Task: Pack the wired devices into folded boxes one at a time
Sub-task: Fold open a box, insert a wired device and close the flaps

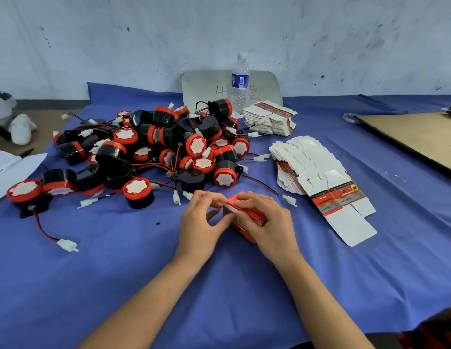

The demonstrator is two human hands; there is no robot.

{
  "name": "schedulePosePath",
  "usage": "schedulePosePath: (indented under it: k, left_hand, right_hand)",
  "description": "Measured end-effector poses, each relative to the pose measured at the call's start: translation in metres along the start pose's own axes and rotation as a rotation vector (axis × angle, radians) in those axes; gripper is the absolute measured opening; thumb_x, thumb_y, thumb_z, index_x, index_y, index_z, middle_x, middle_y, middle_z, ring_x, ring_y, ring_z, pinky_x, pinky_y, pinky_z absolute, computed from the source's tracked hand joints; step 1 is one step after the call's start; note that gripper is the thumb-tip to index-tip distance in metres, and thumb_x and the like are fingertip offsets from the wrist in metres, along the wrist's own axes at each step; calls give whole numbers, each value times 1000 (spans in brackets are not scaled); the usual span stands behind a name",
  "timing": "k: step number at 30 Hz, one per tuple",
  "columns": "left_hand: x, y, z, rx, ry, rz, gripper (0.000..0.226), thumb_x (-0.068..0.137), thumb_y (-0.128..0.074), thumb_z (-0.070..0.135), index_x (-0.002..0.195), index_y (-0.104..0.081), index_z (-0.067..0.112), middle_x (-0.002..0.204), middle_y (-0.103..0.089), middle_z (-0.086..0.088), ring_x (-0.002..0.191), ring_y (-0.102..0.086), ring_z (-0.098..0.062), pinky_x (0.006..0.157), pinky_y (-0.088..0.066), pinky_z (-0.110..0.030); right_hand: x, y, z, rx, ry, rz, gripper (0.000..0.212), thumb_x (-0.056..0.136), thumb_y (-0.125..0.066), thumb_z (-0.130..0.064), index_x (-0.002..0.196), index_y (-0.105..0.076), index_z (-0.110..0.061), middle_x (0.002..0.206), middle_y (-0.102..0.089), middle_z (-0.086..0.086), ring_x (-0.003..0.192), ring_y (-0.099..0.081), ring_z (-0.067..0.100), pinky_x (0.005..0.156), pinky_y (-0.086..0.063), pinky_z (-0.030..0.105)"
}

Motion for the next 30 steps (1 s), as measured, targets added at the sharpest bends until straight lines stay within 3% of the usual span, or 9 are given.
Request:
schedulePosePath:
  k: [5, 8, 14, 17, 20, 22, 25, 28, 30]
  left_hand:
    - [1, -5, -10, -88, 121, -63, 26, 82, -75, 9, 103, -62, 18, 104, -62, 1, 98, -61, -5, 85, -53, -23]
    - [1, -6, -12, -90, 135, -80, 23, 84, -73, 8, 104, -65, 16, 105, -64, 2, 101, -63, -8, 88, -54, -30]
    - [2, -6, -14, -117, 163, -72, 20, 88, -68, 6, 105, -66, 16, 107, -66, 3, 100, -63, -6, 81, -50, -14]
    - [4, -5, -15, -131, 179, -62, 15, 89, -68, 9, 103, -66, 16, 104, -67, 3, 98, -62, -5, 78, -47, -10]
    - [4, -5, -17, -145, 189, -69, 15, 89, -68, 11, 100, -66, 19, 103, -67, 3, 99, -62, -6, 78, -47, -10]
    - [5, -5, -18, -140, 182, -74, 18, 89, -67, 8, 98, -65, 24, 104, -66, 3, 98, -62, -5, 78, -47, -10]
    - [7, -4, -18, -101, 147, -78, 21, 89, -65, 6, 94, -67, 26, 103, -64, 2, 96, -61, -3, 81, -46, -12]
    - [6, -2, -16, -96, 126, -55, 24, 89, -64, 2, 88, -68, 25, 98, -61, 2, 93, -59, 2, 77, -44, -7]
    - [6, -1, -16, -90, 123, -46, 25, 90, -63, 1, 86, -68, 24, 99, -61, 3, 93, -59, 3, 77, -46, -9]
  right_hand:
    - [0, 0, -1, -86, 45, 30, 17, 80, -68, -25, 94, -76, -24, 92, -59, -41, 106, -51, -18, 93, -42, 12]
    - [-2, -2, -1, -93, 45, 52, 16, 82, -68, -23, 96, -75, -24, 93, -57, -44, 106, -50, -20, 90, -38, 4]
    - [-2, -2, -5, -218, 69, 72, 16, 85, -72, -16, 98, -73, -26, 105, -68, -19, 101, -59, -1, 80, -45, 7]
    - [-2, -3, -6, -228, 86, 75, 14, 86, -71, -17, 97, -72, -25, 105, -69, -16, 96, -61, 2, 77, -47, 11]
    - [-1, -4, -2, -230, 63, 59, 12, 83, -72, -17, 94, -73, -23, 105, -69, -15, 100, -61, 3, 80, -49, 19]
    - [0, -7, 1, -199, 41, 1, 11, 83, -74, -18, 94, -76, -21, 107, -70, -13, 110, -60, 5, 91, -50, 29]
    - [0, -10, 6, -217, -9, -100, 19, 84, -74, -26, 102, -76, -24, 118, -68, -13, 127, -51, 9, 109, -36, 44]
    - [-3, -10, 7, -309, -28, -190, 28, 88, -69, -33, 116, -70, -32, 133, -57, -17, 144, -29, 14, 118, -15, 47]
    - [-6, -11, 5, -384, -14, -250, 31, 93, -62, -36, 124, -64, -37, 141, -49, -18, 147, -20, 16, 119, -9, 48]
Point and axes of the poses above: each hand's wrist, its own x-axis towards the middle knuckle, its own y-axis out of the back of the hand, z = x × y, the point moved 7 cm from there along x, towards the middle knuckle
